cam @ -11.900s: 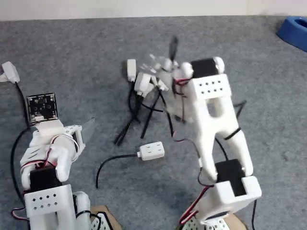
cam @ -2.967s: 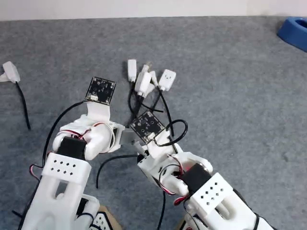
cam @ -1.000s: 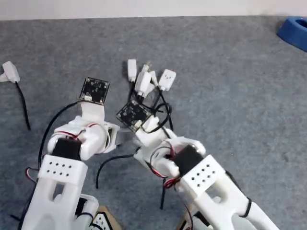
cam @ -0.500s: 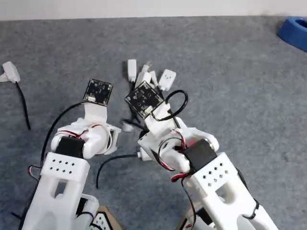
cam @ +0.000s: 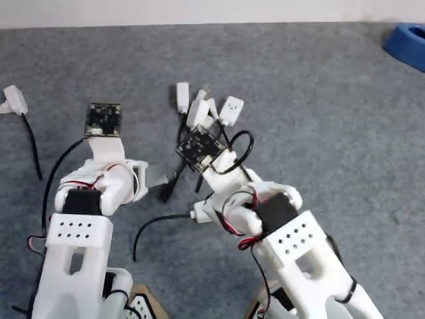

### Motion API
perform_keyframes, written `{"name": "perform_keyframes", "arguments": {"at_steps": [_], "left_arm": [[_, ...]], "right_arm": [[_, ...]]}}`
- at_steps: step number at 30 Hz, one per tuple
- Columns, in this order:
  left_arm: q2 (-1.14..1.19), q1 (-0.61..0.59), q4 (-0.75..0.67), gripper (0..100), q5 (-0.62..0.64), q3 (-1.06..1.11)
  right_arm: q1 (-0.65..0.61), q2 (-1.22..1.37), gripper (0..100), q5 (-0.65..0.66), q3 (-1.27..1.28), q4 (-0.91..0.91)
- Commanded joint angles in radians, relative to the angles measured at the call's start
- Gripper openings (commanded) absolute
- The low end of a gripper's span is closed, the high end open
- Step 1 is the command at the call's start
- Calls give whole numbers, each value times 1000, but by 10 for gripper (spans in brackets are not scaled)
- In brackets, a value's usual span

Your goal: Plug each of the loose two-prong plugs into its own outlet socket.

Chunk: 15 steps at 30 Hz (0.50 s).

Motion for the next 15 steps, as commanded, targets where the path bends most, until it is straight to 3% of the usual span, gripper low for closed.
{"name": "perform_keyframes", "arguments": {"at_steps": [1,7,11,15], "left_arm": [[-5,-19,-66,364,11,21],[-4,-13,-109,364,12,50],[-12,8,-250,364,15,130],[-15,10,-308,364,17,150]], "right_arm": [[-12,-2,9,-74,90,-163],[-18,-4,9,-94,257,-282],[-33,-10,9,-94,394,-438],[-35,-13,9,-94,421,-450]]}}
